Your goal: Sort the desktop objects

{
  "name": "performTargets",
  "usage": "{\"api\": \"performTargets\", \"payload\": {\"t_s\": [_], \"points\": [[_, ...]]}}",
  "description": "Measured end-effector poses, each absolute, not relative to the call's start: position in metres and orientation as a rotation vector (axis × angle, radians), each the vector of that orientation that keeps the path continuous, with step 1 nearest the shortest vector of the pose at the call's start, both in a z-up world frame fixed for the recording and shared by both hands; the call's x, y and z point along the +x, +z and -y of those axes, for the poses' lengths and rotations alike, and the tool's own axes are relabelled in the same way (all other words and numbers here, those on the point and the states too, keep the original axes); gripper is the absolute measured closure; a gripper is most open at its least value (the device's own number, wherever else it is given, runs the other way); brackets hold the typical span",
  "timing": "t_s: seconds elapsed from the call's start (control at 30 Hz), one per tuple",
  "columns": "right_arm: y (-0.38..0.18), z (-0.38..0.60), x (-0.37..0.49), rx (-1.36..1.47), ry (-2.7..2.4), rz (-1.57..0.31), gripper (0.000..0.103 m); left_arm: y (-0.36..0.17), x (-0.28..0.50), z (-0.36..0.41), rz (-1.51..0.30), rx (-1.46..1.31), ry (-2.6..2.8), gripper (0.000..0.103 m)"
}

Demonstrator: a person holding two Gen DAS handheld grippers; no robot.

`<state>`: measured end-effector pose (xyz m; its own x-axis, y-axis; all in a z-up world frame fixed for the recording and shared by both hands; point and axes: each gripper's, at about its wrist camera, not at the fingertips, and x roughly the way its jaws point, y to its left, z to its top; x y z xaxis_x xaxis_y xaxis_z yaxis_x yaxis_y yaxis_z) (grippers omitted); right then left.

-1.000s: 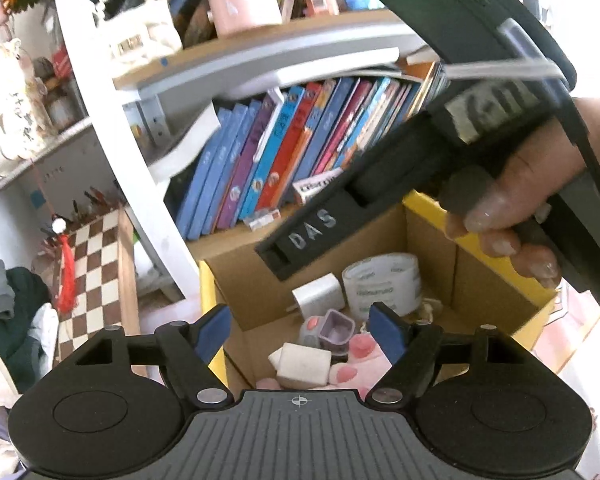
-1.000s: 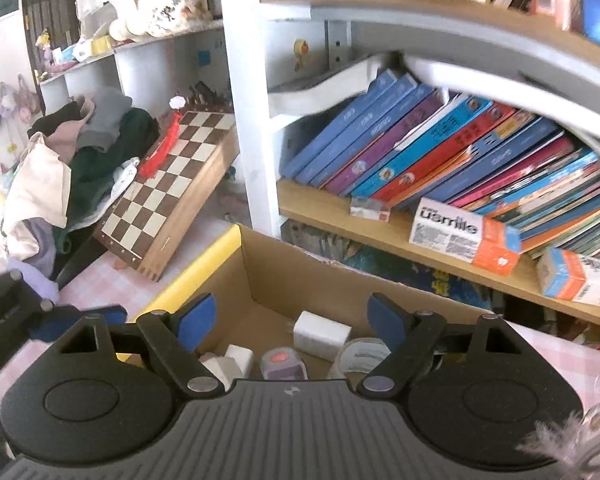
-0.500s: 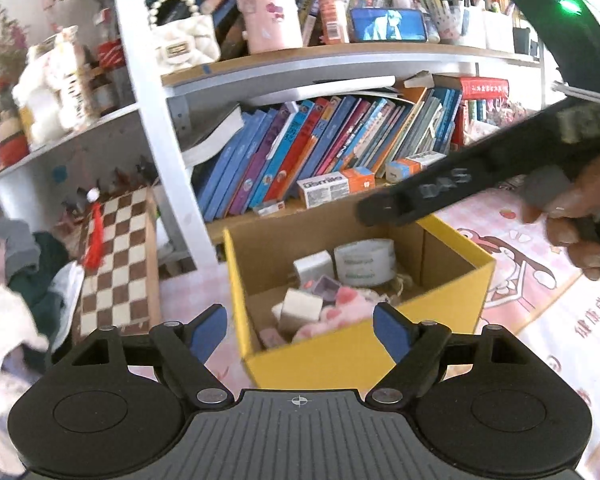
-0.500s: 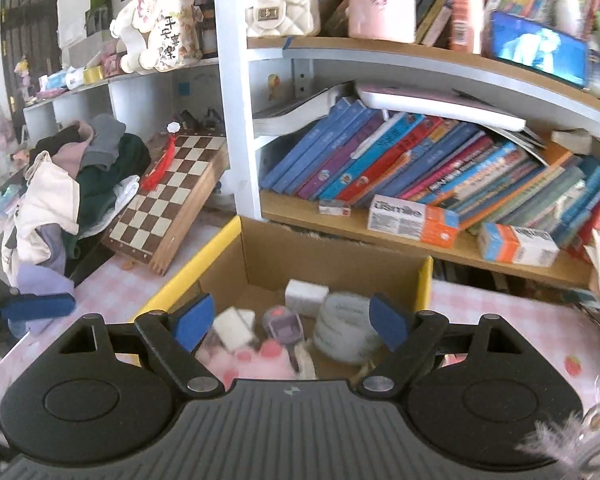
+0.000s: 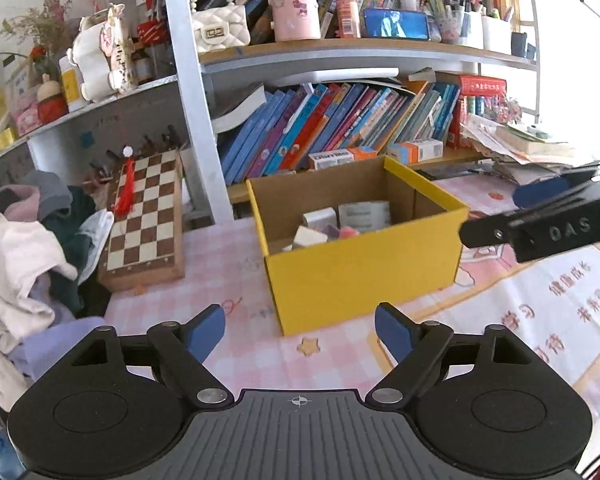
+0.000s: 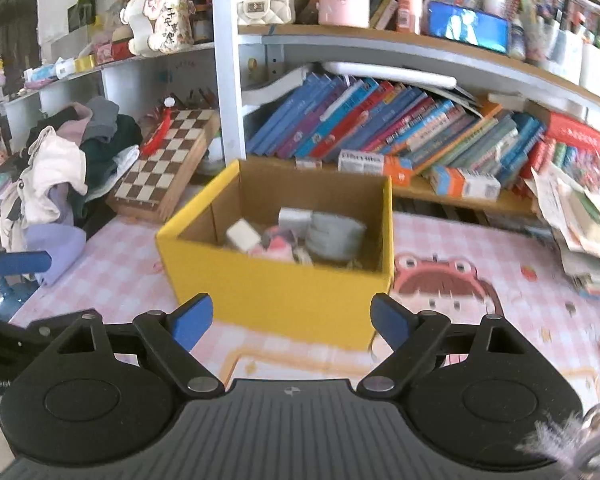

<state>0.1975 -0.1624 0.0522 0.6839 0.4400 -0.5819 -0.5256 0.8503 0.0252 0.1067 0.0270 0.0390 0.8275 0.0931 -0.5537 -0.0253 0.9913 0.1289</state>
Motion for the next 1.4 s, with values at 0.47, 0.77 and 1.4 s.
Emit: {"api": "performTargets", "payload": {"t_s": [0.47,0.77,1.4], "points": [[0.011,0.170,0.118,-0.091,0.412,-0.701,0.014,0.018,0.062,-0.028,-0.657,0.079,0.061,0.016],[-0.005,0.164,0.093,-0.116,0.380,-0.748,0.006,0.003,0.049,-0.023,-0.715,0.099,0.035,0.015],[-0.012,0.155,0.084,-0.145,0.378,-0.787,0.002,-0.007,0.038,-0.027,-0.765,0.088,0.042,0.005]]}}
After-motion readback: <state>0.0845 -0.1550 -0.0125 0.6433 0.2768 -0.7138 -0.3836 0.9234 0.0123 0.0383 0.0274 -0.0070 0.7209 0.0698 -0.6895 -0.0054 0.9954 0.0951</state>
